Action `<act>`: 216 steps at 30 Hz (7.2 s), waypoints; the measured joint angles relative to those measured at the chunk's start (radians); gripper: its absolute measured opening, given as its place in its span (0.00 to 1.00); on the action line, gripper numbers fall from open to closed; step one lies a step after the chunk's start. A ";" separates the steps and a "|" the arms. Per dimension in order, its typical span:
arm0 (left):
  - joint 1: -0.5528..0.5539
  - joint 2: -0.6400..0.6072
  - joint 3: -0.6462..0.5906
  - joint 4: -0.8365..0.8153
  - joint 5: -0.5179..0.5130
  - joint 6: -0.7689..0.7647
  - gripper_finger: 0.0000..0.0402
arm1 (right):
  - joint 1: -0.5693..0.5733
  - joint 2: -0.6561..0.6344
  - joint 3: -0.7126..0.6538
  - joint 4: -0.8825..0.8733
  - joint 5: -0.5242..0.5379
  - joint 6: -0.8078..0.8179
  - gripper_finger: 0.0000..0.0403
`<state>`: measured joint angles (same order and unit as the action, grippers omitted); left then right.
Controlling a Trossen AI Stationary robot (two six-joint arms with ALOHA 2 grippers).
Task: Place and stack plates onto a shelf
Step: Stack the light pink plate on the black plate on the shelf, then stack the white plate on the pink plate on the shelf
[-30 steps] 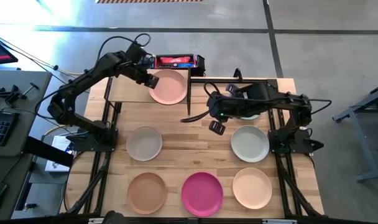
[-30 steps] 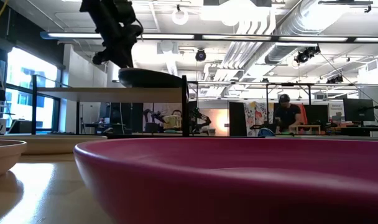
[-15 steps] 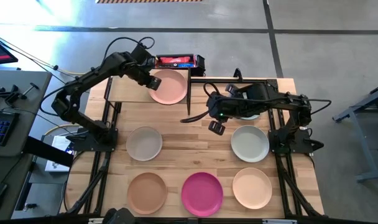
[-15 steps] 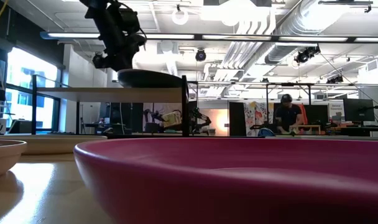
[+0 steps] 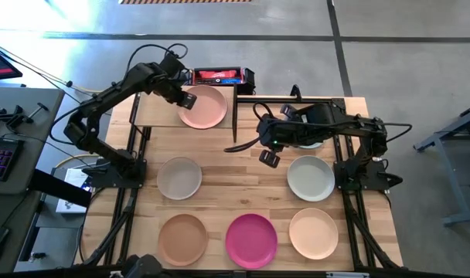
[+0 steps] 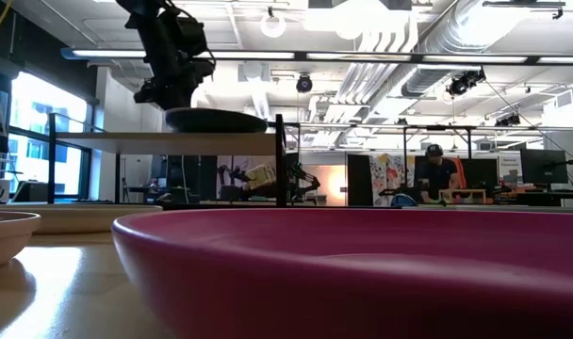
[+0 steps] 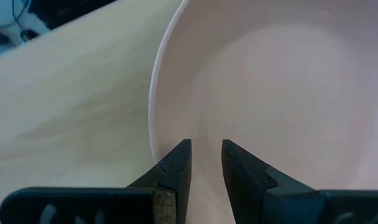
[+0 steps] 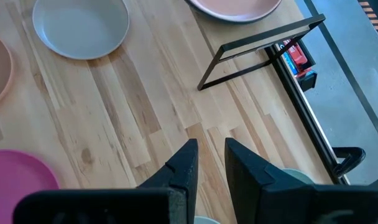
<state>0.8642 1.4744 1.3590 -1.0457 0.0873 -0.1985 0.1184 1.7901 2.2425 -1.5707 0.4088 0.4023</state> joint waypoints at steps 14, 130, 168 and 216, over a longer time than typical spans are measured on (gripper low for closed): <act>0.000 -0.081 0.057 -0.121 -0.110 0.013 0.19 | 0.000 0.000 0.000 0.000 0.000 0.001 0.15; -0.009 -0.553 -0.093 -0.326 -0.117 -0.008 0.19 | 0.000 -0.205 -1.375 0.819 -0.444 0.776 0.33; -0.009 -0.553 -0.130 -0.318 -0.118 -0.007 0.19 | 0.035 -0.145 -1.172 0.561 -0.445 0.742 0.00; -0.009 -0.339 -0.228 0.006 -0.129 -0.010 0.19 | -0.230 -0.147 -0.365 0.640 -0.202 -0.571 0.00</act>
<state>0.8551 1.1355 1.1309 -1.0401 -0.0422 -0.2085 -0.1113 1.6432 1.8771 -0.9310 0.2072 -0.1689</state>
